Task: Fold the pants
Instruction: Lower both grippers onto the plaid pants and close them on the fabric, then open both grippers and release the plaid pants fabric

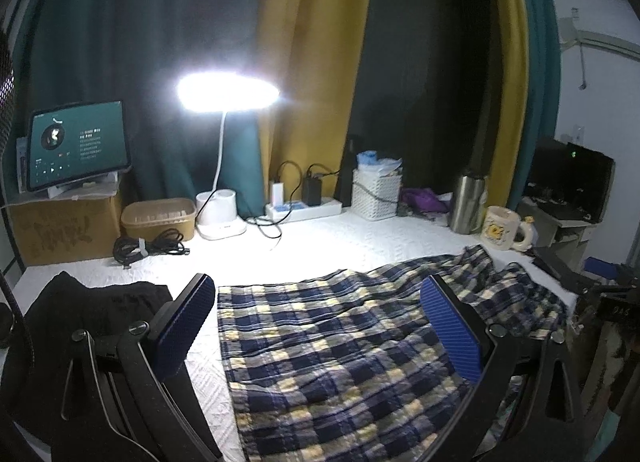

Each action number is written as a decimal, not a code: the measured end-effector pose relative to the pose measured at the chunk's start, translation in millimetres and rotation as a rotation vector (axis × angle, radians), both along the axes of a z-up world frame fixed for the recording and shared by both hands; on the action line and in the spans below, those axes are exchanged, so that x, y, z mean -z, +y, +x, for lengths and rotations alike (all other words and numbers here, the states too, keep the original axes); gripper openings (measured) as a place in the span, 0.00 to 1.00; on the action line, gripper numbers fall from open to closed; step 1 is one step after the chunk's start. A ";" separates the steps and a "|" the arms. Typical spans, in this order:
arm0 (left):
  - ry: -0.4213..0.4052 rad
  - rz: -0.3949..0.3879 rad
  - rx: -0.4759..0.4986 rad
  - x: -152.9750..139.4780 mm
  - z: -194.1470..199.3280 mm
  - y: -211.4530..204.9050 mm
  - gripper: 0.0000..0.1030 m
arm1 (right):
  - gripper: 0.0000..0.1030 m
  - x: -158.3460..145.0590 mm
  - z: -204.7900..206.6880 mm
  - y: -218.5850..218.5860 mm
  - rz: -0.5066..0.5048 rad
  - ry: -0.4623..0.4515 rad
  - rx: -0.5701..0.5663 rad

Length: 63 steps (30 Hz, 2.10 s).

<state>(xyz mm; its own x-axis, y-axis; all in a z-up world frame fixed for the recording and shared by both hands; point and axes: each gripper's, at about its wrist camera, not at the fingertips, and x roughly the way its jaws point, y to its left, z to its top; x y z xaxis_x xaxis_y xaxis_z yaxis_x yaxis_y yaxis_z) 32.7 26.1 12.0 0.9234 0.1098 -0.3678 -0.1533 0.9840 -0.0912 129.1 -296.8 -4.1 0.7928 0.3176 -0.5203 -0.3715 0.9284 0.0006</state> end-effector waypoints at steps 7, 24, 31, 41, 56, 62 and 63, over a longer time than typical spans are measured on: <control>0.101 -0.017 -0.049 14.3 39.5 28.4 0.99 | 0.98 4.2 43.5 2.9 -0.013 0.044 0.000; 0.378 -0.079 -0.098 70.2 135.8 78.7 0.98 | 0.98 23.2 164.4 23.0 -0.047 0.125 -0.018; 0.478 -0.105 -0.071 97.6 164.1 94.4 0.90 | 0.98 41.0 221.9 29.1 -0.057 0.182 -0.035; 0.568 -0.079 -0.054 123.4 186.8 90.4 0.88 | 0.73 110.4 278.8 22.9 -0.098 0.420 -0.057; 0.507 -0.052 0.006 115.1 187.5 81.9 0.01 | 0.23 92.5 253.0 27.5 -0.136 0.289 -0.093; 0.419 -0.042 0.036 84.7 201.6 94.9 0.01 | 0.23 54.1 248.7 36.2 -0.095 0.169 -0.037; 0.401 -0.030 0.041 77.3 206.5 96.1 0.01 | 0.23 49.0 249.5 38.5 -0.085 0.153 -0.028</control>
<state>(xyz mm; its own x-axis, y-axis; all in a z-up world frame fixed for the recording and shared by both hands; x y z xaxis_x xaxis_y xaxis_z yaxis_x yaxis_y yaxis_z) 239.1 122.3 -65.3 0.7092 0.0599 -0.7025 -0.1435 0.9878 -0.0606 378.6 -258.3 -53.1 0.6935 0.2880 -0.6604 -0.3985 0.9170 -0.0186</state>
